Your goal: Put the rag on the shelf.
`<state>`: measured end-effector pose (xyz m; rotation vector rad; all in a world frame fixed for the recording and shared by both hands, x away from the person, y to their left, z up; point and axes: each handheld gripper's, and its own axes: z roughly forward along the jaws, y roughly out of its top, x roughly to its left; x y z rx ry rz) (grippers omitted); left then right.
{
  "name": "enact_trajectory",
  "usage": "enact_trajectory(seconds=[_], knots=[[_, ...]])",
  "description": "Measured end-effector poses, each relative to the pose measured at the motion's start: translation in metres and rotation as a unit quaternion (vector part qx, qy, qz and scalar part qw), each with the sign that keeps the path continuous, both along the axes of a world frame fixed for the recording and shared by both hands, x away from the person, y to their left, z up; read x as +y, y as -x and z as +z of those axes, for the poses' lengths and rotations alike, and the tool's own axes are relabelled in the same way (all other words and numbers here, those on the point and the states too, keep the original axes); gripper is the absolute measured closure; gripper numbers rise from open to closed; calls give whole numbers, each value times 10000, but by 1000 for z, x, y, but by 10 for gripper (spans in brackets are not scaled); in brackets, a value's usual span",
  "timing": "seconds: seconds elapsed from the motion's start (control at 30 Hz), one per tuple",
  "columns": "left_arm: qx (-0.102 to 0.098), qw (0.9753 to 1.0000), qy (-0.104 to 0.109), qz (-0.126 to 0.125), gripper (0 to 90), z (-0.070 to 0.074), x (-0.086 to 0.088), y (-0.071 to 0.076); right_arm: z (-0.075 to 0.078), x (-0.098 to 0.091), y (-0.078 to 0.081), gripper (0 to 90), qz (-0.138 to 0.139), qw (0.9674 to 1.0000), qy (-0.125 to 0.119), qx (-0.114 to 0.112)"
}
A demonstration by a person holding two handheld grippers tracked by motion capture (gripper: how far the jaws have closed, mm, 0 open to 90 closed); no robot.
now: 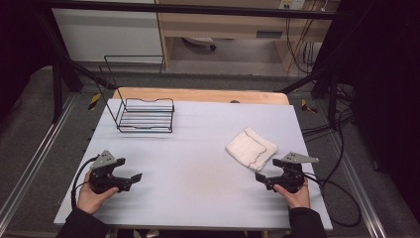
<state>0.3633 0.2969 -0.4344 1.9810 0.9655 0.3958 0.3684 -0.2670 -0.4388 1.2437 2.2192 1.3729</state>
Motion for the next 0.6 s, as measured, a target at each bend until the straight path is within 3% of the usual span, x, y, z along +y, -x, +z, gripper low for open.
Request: enact_trajectory(seconds=[0.33,0.6], knots=[[5,10000,-24,-1,83,0,0,1,2,4,0,9,10,10000,34,-24],[-12,10000,-30,19,85,0,0,2,5,19,-4,25,13,9997,227,-51]])
